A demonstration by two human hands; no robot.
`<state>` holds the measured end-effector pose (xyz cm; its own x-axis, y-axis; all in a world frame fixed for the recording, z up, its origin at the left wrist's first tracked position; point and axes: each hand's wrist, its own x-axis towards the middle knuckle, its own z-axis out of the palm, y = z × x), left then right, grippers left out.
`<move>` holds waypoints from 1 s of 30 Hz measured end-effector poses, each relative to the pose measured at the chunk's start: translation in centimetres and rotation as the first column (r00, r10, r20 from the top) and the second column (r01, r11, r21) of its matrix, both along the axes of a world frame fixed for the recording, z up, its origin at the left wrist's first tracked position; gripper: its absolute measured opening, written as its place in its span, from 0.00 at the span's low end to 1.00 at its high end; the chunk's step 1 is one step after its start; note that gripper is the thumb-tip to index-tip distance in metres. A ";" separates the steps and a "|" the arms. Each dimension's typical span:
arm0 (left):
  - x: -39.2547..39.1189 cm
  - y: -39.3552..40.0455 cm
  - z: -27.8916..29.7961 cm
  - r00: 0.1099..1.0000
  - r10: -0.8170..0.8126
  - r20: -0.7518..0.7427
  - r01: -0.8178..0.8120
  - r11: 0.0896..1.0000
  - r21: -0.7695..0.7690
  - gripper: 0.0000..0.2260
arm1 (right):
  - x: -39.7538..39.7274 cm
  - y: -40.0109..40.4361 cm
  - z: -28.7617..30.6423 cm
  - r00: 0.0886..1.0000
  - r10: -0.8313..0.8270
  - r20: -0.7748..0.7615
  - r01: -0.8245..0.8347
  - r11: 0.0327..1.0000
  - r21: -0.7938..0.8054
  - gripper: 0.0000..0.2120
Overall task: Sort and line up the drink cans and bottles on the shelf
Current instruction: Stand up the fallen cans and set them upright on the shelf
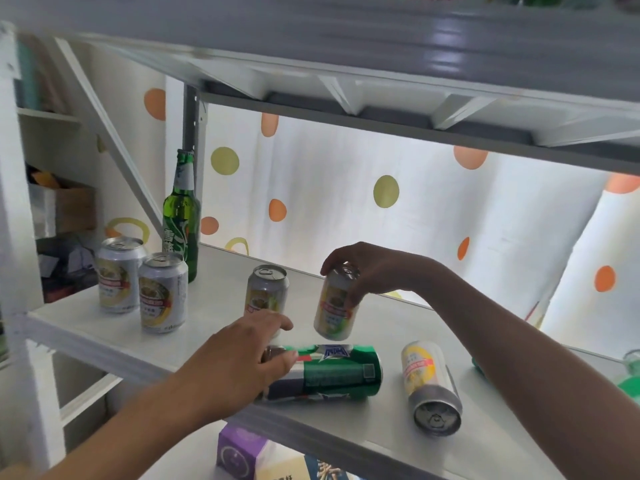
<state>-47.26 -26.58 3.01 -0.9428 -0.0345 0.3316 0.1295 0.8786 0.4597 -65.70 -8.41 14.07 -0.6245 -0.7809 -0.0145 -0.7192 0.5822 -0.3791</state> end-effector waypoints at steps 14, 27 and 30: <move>1.4 -0.2 -1.1 0.999 -0.015 0.048 0.014 1.000 0.025 0.32 | 0.9 -1.3 -2.5 1.000 0.008 0.014 -0.009 0.997 0.077 0.27; 1.9 -0.2 -2.1 0.998 0.002 0.060 -0.004 0.999 0.036 0.48 | 3.1 3.9 -3.5 0.861 -0.453 -0.231 0.405 0.885 -0.228 0.36; 1.8 -0.1 -2.5 0.998 0.019 0.053 -0.021 0.999 0.034 0.48 | 3.9 5.6 -3.8 0.892 -0.411 -0.187 0.398 0.912 -0.101 0.30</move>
